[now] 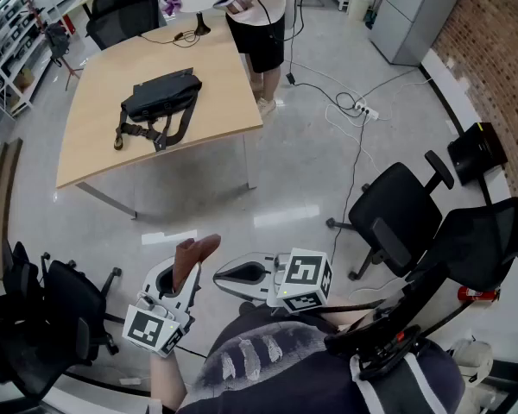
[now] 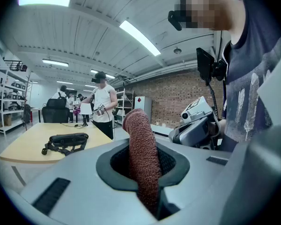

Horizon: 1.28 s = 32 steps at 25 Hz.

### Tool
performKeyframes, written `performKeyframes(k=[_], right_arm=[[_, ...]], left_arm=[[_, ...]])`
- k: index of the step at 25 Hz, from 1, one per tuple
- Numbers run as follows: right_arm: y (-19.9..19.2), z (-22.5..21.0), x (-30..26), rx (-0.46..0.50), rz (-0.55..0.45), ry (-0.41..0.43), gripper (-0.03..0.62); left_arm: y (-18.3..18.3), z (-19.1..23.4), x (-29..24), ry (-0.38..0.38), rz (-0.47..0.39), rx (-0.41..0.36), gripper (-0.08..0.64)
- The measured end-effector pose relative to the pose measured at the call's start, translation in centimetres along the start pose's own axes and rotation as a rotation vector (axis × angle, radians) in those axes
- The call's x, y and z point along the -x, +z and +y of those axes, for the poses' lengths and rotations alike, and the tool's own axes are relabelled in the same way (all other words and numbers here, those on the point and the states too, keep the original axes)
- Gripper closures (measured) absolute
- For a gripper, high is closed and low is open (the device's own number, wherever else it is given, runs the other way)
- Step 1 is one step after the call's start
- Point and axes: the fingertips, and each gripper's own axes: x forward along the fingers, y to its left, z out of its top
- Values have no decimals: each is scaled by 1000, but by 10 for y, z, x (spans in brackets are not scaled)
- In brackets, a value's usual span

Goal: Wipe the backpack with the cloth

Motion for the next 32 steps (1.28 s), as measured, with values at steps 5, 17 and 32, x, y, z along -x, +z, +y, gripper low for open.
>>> performKeyframes(k=[5,17,32], right_arm=[[28,-44,35,23,-7,7,589],[76,-138,89,7,15,19,589],[145,-268,-56,41,105,-147,589]], left_arm=[[15,8,-60,16,14,-26,502],[43,41,-160,72,48,-67,502],[49,290,-218,37,-35,127,502]])
